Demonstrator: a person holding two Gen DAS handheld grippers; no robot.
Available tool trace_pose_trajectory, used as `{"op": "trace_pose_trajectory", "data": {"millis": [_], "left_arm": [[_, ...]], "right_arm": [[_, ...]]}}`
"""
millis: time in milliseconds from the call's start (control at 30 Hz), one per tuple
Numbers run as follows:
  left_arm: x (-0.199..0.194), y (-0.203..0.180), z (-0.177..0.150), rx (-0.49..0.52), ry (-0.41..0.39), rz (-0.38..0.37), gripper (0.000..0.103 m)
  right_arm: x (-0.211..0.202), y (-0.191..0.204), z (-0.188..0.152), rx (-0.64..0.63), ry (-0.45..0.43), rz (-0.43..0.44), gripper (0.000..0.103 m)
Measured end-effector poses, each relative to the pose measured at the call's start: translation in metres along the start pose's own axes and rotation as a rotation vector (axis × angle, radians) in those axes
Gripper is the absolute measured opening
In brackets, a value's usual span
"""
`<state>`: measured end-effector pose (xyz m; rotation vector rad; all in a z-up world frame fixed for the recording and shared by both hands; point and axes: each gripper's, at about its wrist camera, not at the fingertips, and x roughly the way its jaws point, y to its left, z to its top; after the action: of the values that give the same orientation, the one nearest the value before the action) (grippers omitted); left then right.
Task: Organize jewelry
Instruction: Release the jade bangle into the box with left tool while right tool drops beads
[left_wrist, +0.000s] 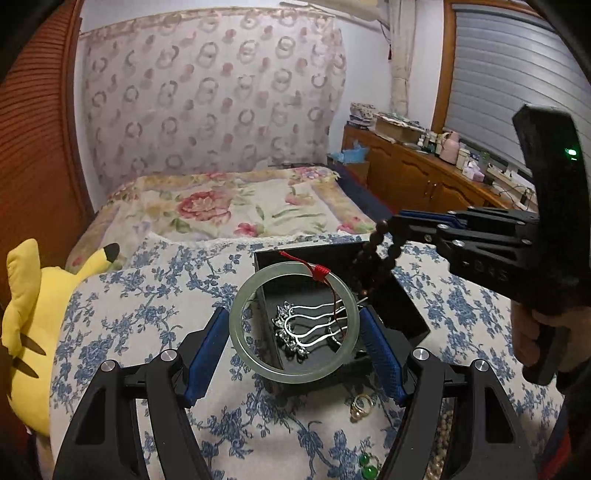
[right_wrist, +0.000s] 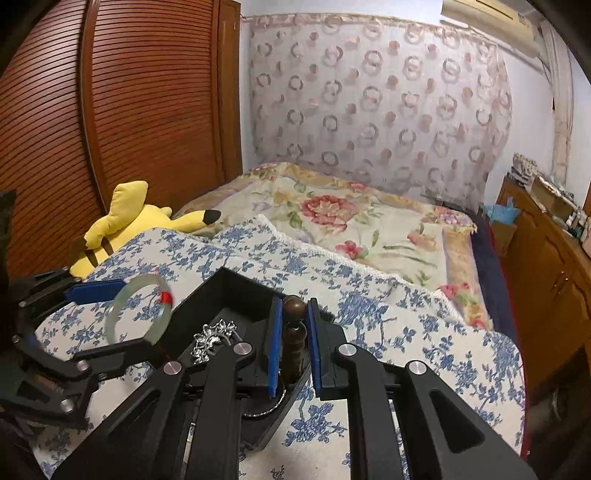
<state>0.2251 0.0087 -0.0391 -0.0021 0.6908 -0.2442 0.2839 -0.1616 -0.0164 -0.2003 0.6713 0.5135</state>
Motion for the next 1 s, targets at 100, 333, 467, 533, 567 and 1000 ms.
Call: {"op": "trace_pose_trajectory", "data": {"millis": [100,333,467,533,567,1000], "left_arm": [[0.009,0.000,0.004,0.000,0.010,0.008,0.069],[0.026,-0.004,0.015,0.008,0.036,0.013,0.069],[0.037,-0.007,0.018,0.018,0.060,0.018,0.069],[0.042,-0.009,0.020,0.024,0.068,0.022,0.069],[0.045,-0.011,0.020,0.027,0.073,0.025,0.069],[0.060,-0.017,0.021,0.039,0.096,0.050,0.072]], "right_arm": [[-0.006,-0.001,0.000,0.003,-0.016,0.002,0.016],[-0.022,-0.009,-0.005,0.014,-0.033,0.004,0.021],[-0.029,-0.009,-0.013,0.005,-0.034,-0.002,0.022],[-0.031,-0.011,-0.016,0.006,-0.032,-0.003,0.022],[-0.032,-0.013,-0.019,0.013,-0.030,-0.003,0.022],[-0.034,-0.027,-0.047,0.037,0.000,-0.022,0.022]]}}
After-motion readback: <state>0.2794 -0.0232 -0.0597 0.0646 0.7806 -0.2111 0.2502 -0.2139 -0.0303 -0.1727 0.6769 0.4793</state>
